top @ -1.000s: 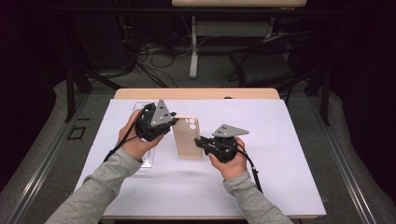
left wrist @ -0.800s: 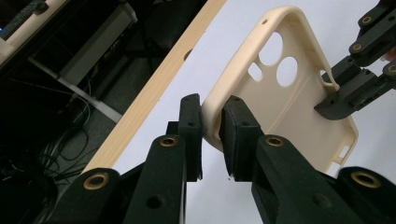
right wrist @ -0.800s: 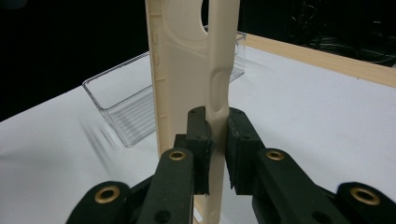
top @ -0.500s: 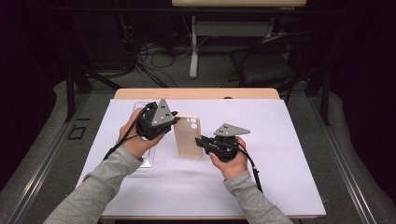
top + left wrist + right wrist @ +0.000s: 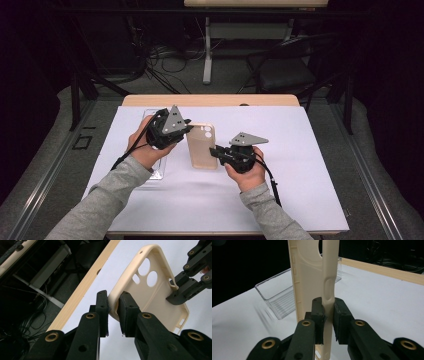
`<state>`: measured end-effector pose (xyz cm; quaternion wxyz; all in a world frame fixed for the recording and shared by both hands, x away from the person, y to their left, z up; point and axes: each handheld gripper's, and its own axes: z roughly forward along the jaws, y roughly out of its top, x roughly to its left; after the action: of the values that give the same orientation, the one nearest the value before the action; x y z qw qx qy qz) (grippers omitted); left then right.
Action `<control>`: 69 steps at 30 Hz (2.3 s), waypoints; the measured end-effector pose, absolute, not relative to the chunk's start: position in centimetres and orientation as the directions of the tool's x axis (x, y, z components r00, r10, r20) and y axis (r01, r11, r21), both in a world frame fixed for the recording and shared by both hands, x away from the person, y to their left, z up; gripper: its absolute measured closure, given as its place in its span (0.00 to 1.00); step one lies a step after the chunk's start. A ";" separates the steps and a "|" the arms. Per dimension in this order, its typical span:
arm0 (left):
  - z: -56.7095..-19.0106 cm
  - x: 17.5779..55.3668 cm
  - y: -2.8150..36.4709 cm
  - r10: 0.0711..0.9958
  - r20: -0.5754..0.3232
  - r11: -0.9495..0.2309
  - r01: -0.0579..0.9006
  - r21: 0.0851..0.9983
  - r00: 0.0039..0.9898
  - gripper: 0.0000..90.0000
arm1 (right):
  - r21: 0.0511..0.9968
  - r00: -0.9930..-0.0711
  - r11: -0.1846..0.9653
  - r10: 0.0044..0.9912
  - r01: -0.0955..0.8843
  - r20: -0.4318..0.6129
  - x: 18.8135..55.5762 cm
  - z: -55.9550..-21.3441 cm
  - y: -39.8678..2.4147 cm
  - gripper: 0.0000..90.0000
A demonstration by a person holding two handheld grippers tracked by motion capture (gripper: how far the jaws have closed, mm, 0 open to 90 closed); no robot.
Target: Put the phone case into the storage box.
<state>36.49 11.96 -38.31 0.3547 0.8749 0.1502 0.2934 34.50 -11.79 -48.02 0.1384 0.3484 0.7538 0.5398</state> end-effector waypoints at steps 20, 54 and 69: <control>-38.1 38.0 12.0 0.478 0.406 -0.694 0.051 0.718 0.779 0.88 | 0.919 -0.687 0.149 0.709 0.366 0.159 34.8 -47.8 -12.7 0.59; -37.4 40.8 13.8 0.522 0.421 -0.681 0.065 0.730 0.741 0.88 | 0.906 -0.692 0.250 0.719 0.343 0.064 35.1 -48.0 -12.9 0.44; -37.1 41.7 14.8 0.547 0.396 -0.652 0.078 0.755 0.738 0.88 | 0.898 -0.635 0.219 0.769 0.381 0.081 34.6 -48.1 -13.0 0.20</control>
<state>41.70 14.82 -37.11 0.3752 0.8533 0.1829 0.3125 34.63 -12.99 -48.09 0.1956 0.3801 0.7560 0.4958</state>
